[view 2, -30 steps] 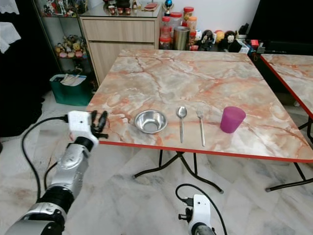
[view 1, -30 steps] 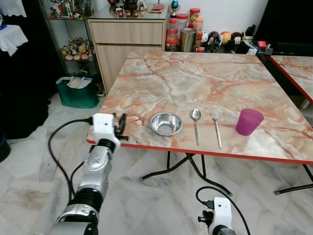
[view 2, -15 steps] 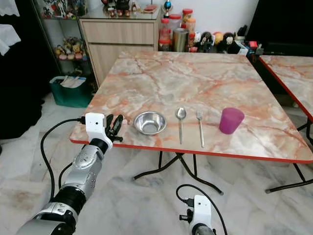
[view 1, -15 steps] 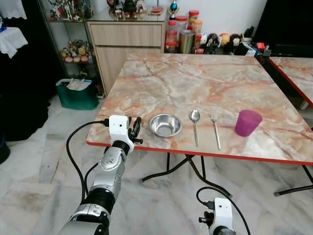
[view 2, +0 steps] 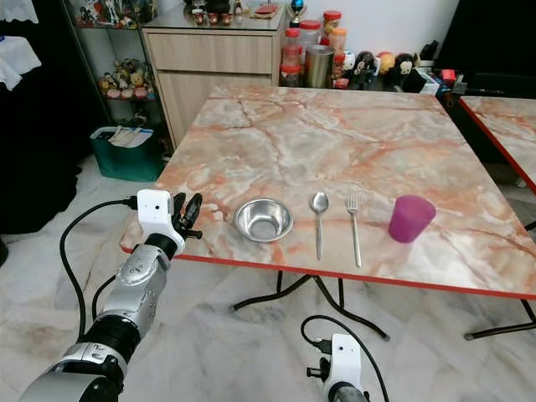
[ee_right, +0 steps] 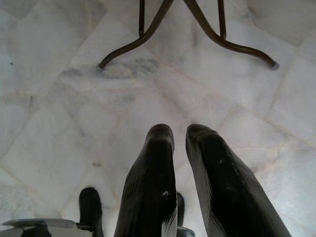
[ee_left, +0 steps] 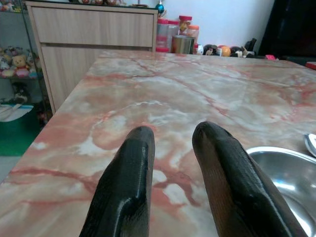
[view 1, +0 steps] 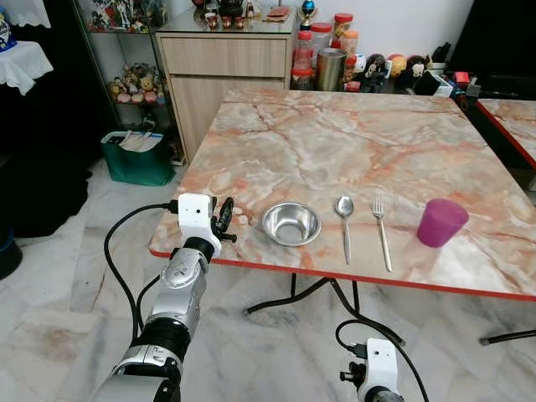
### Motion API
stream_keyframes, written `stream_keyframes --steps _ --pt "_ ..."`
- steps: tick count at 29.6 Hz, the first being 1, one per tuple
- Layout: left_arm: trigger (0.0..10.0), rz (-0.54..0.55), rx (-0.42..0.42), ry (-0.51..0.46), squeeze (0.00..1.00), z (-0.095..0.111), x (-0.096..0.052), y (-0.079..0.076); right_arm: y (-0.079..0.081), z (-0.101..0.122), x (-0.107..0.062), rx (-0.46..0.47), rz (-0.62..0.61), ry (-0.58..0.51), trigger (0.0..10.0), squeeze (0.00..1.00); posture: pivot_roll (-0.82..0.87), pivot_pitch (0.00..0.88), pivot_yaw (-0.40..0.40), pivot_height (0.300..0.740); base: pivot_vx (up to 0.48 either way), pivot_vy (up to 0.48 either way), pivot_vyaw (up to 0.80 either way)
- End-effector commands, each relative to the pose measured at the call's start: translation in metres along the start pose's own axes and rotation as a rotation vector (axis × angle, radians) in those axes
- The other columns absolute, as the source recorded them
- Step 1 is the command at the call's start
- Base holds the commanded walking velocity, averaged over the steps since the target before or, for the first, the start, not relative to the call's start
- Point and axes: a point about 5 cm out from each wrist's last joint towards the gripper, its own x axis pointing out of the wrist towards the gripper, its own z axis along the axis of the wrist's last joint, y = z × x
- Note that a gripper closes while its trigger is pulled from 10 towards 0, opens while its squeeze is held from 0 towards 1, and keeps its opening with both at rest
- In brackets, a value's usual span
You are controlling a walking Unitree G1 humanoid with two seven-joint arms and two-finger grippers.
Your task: Setting the table
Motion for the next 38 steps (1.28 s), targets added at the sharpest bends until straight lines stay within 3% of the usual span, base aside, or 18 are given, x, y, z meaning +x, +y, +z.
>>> stream_keyframes --steps 1,25,29,34,35,38 --pt "10.0 -0.004 -0.003 -0.013 0.0 0.006 0.005 -0.002 0.0 -0.001 0.0 -0.005 -0.002 0.004 10.0 0.0 0.04 0.0 -0.011 0.74 0.319 0.0 0.0" --pt "10.0 -0.028 -0.01 -0.002 0.0 0.007 0.005 -0.001 0.002 -0.002 0.0 0.002 -0.002 0.007 10.0 0.0 0.04 0.0 -0.004 0.74 0.318 0.0 0.0" --pt "10.0 -0.076 -0.027 0.107 0.0 -0.006 0.002 -0.005 0.002 -0.002 0.0 -0.004 0.0 0.01 10.0 0.0 0.04 0.0 -0.004 0.74 0.0 0.0 0.0" --pt "10.0 -0.106 -0.092 0.176 0.0 -0.016 -0.003 -0.008 0.003 -0.004 0.0 -0.012 0.004 0.014 10.0 0.0 0.04 0.0 -0.002 0.74 0.0 0.0 0.0" --pt "10.0 -0.117 -0.113 0.192 1.0 -0.018 -0.003 -0.009 0.003 -0.004 -0.001 -0.013 0.005 0.014 10.0 0.0 0.04 0.0 -0.002 0.74 0.0 0.0 0.0" --pt "10.0 -0.171 -0.16 0.225 1.0 -0.021 -0.005 -0.015 0.003 -0.004 0.0 -0.014 0.006 0.015 10.0 0.0 0.04 0.0 -0.003 0.74 0.0 0.0 0.0"
